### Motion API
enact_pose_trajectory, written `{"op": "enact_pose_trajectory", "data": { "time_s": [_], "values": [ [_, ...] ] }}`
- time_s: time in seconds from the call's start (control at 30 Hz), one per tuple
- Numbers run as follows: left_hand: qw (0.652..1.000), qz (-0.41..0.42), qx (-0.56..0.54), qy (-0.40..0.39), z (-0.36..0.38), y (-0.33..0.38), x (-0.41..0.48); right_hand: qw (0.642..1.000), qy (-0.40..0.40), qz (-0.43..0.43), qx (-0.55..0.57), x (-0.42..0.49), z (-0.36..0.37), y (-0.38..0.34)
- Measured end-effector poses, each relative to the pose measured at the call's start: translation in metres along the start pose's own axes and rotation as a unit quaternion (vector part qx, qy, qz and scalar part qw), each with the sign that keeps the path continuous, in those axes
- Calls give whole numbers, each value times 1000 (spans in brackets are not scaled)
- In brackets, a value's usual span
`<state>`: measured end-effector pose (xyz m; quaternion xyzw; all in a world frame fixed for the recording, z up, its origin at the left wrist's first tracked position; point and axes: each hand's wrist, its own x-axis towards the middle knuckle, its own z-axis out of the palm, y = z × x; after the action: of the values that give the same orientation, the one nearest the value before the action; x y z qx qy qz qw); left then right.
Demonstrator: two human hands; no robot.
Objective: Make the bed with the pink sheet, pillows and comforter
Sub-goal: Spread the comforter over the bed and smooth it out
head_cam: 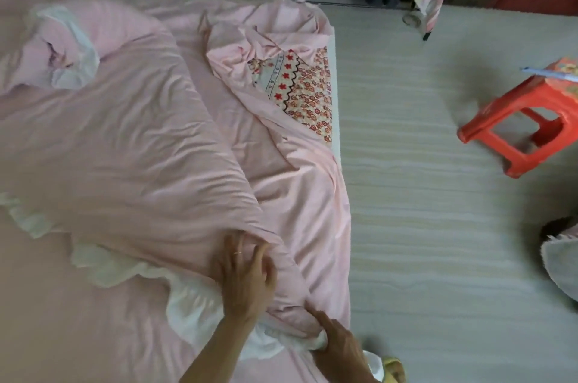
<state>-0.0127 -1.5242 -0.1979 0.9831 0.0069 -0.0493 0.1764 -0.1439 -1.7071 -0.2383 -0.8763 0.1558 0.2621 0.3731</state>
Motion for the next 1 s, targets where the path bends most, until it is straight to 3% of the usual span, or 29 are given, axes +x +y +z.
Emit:
{"op": "enact_pose_trajectory", "data": {
  "time_s": [0.07,0.1,0.13,0.2,0.27,0.3,0.37,0.47,0.67,0.93,1.0],
  "values": [
    [998,-49,35,-36,16,18,6,999,-15,-5,-52,20,-21,6],
    [994,-69,54,-64,27,24,6,995,-94,-23,-40,21,-27,18],
    [989,-90,74,-87,36,29,6,995,-98,-10,-18,33,-31,19],
    [981,-143,98,-84,57,41,8,975,-205,-38,80,67,-47,17],
    [975,-160,125,-92,71,49,9,953,-277,-113,-52,73,-79,19],
    [972,-166,143,-88,71,49,11,945,-304,-94,-75,81,-92,17],
    [961,-197,169,-98,76,56,18,933,-302,-111,-160,93,-115,10],
    [950,-239,177,-91,76,73,18,940,-250,-180,-150,129,-144,7],
    [937,-291,168,-92,79,96,20,953,-177,-181,-166,201,-204,-24],
    [958,-251,137,19,77,88,62,978,-77,-108,-159,295,-248,-63],
    [970,-209,117,31,79,92,78,981,-67,-93,-155,321,-251,-80]
  ]
}}
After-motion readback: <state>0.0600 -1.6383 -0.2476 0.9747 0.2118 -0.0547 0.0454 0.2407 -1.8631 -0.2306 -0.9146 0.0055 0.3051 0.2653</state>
